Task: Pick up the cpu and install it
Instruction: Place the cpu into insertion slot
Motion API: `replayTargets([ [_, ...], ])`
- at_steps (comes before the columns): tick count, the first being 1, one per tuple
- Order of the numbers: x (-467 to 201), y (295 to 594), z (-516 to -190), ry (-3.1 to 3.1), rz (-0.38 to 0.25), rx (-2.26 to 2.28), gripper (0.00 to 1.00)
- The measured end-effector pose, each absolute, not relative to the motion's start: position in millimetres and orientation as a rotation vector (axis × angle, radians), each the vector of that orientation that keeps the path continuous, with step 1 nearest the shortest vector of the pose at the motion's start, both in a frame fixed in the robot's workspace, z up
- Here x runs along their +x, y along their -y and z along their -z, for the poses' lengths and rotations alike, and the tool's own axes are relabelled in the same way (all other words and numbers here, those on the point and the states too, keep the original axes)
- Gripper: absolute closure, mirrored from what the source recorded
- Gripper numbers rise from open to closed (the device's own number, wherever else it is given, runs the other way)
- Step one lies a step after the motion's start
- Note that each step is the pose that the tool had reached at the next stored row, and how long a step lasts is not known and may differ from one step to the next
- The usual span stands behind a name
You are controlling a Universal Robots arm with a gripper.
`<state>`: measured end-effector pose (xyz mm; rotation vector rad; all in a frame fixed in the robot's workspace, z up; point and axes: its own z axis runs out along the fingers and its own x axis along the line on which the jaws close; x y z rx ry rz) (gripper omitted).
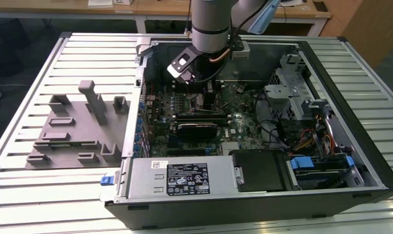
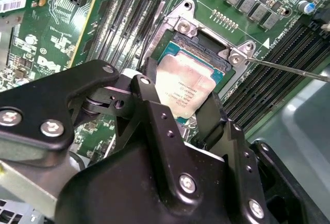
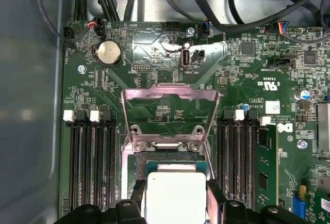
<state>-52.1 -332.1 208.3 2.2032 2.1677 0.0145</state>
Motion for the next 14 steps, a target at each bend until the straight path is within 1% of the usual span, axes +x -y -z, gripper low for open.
replayTargets([
  [14, -52.2, 328.7, -199.6, -2.168, -0.013, 2.203, 0.45],
])
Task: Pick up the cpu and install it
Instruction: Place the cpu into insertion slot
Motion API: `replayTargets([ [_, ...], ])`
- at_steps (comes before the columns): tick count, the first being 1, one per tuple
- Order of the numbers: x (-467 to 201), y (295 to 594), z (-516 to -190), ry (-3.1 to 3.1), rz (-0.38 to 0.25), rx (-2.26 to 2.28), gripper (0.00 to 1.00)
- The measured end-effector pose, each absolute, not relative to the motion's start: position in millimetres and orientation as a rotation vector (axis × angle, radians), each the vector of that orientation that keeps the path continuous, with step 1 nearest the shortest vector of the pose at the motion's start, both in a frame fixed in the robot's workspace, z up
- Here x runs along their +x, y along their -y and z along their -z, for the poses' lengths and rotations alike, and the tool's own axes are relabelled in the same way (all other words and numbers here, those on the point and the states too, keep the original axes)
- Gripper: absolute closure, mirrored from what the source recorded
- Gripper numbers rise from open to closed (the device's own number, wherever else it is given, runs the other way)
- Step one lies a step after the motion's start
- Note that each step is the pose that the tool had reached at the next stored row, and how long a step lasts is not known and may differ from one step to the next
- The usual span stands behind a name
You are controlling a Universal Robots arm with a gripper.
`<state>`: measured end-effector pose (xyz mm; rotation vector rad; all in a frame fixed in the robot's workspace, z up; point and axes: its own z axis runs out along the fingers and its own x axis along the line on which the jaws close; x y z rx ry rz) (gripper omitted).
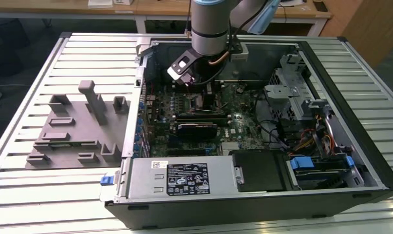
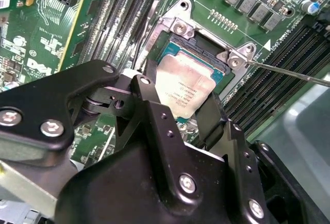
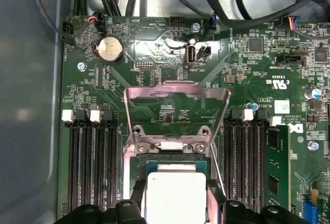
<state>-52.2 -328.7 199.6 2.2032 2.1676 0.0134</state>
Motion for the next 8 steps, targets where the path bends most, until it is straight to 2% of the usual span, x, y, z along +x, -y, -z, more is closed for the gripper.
replayTargets([
  [8, -52.2, 327.4, -194.6, -2.168, -0.013, 2.203, 0.45],
])
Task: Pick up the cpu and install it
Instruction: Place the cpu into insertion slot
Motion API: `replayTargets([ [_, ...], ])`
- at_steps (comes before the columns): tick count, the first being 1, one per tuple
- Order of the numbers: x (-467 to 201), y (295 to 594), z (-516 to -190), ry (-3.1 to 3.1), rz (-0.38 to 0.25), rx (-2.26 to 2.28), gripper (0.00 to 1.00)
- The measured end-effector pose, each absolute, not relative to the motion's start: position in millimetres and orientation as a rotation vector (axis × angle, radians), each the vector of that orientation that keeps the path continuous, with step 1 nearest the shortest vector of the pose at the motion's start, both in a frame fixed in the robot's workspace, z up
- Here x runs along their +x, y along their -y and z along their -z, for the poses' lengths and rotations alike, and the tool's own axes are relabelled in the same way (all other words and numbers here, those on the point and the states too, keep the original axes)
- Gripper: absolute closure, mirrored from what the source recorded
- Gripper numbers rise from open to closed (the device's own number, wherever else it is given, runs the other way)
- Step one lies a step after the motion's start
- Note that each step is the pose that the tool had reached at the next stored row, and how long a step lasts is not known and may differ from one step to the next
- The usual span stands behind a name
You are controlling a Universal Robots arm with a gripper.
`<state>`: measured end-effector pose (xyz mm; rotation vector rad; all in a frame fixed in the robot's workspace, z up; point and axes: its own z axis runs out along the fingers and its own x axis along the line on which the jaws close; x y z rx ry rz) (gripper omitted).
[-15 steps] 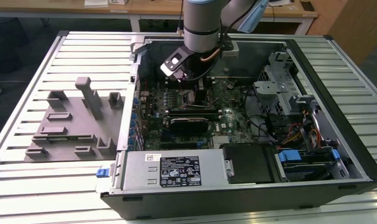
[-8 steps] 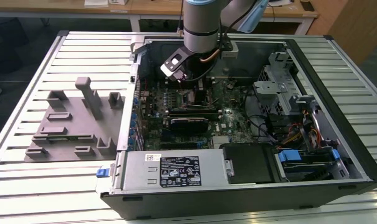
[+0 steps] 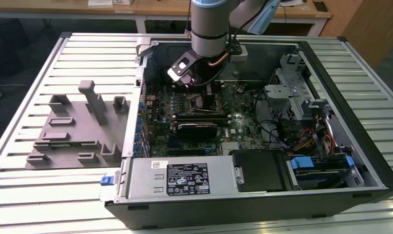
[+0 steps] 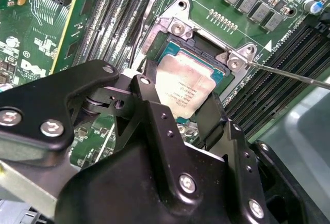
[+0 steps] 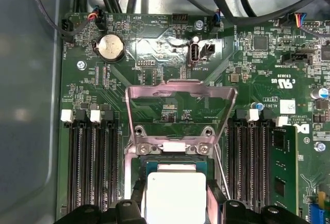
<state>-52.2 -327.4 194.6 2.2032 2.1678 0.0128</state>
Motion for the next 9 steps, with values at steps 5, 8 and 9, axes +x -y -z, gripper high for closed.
replayTargets([
  [5, -52.2, 327.4, -192.8, -2.168, -0.013, 2.203, 0.45],
  [8, -52.2, 327.3, -192.0, -2.168, -0.013, 2.203, 0.45],
  [9, -52.2, 327.4, -191.8, -2.168, -0.012, 2.203, 0.45],
])
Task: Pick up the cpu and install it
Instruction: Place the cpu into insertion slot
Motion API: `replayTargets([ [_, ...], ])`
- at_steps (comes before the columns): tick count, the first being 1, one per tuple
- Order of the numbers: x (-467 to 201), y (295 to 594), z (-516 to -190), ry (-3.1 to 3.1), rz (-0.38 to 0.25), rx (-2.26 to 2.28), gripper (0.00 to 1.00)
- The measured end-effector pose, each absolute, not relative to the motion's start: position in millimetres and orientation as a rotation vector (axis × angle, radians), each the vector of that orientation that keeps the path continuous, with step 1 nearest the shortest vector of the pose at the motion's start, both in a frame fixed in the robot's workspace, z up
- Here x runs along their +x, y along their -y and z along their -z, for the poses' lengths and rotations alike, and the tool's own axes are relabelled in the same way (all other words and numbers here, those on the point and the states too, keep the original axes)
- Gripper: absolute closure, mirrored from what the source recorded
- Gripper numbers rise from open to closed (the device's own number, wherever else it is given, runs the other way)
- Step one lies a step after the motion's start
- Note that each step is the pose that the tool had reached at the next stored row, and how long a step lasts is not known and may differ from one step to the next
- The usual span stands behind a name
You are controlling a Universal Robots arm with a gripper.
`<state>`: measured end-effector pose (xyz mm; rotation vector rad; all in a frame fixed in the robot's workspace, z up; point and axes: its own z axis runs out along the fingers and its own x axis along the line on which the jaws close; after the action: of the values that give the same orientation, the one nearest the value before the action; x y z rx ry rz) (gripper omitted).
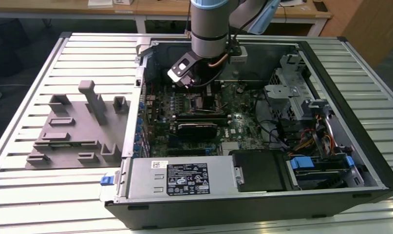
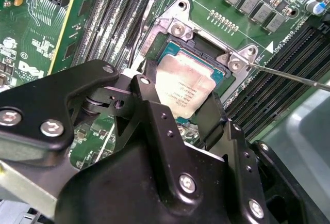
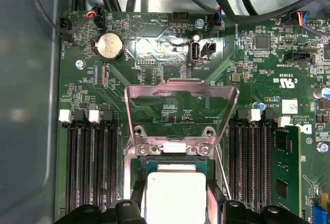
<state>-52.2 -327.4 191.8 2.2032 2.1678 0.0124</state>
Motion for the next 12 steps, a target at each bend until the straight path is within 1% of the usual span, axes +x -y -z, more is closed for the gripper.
replayTargets([
  [12, -52.2, 326.1, -189.4, -2.178, -0.012, 2.193, 0.45],
])
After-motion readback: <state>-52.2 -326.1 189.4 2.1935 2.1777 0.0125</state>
